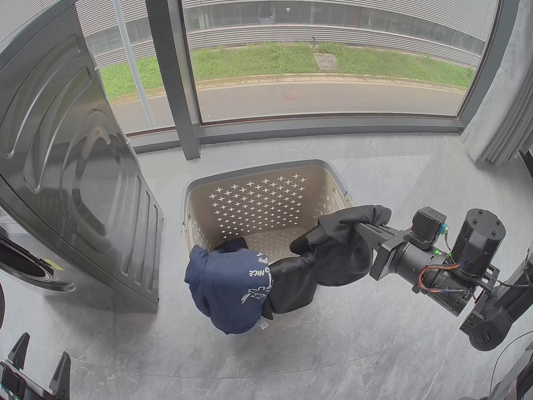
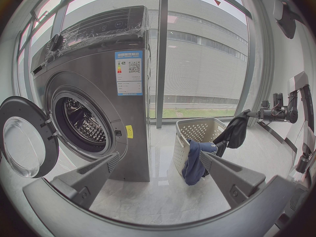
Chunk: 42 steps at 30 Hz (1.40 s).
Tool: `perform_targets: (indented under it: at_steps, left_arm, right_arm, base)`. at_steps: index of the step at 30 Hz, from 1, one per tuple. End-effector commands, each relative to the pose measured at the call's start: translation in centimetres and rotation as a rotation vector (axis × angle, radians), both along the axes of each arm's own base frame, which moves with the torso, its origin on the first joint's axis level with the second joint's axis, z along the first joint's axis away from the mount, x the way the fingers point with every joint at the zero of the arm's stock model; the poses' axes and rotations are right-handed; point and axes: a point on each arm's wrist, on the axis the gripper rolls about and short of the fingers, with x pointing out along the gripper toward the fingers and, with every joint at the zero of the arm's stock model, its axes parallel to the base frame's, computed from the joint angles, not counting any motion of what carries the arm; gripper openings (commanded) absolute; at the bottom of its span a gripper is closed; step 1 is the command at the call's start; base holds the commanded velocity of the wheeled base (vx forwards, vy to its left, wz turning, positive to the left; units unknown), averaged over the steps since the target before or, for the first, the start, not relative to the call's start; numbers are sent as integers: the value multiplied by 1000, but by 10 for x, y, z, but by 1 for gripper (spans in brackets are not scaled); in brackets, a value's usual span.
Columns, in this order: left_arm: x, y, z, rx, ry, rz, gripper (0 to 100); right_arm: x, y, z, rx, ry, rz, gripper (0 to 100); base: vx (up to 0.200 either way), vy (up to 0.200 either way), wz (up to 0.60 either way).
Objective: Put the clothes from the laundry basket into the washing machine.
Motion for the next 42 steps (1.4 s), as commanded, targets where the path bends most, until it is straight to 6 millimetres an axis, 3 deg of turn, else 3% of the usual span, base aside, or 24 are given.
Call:
perform_targets:
  at_steps: [1, 5, 12, 26, 32, 42]
  left_arm:
    - [0, 0, -4, 0, 2, 0, 100]
    - [0, 0, -4, 0, 2, -1, 100]
    - [0, 0, -4, 3, 3, -1, 100]
    - [0, 0, -4, 1, 2, -1, 100]
    - [0, 0, -4, 1, 2, -1, 100]
    - [0, 0, -4, 1, 2, -1, 100]
  right_arm:
    - [-16, -1, 31, 26, -87, 9, 0]
    - [-23, -9, 44, 37, -107, -11, 0]
    - [-40, -18, 60, 40, -107, 1, 0]
    - [-46, -17, 52, 19, -77, 23, 0]
    - [-49, -16, 46, 5, -57, 36, 0]
    - [-50, -13, 47, 14, -68, 45, 0]
  base:
    - [0, 0, 0]
    - [0, 0, 0]
    - [-200, 0, 0]
    - [-200, 0, 0]
    - [0, 0, 0]
    - [0, 200, 0]
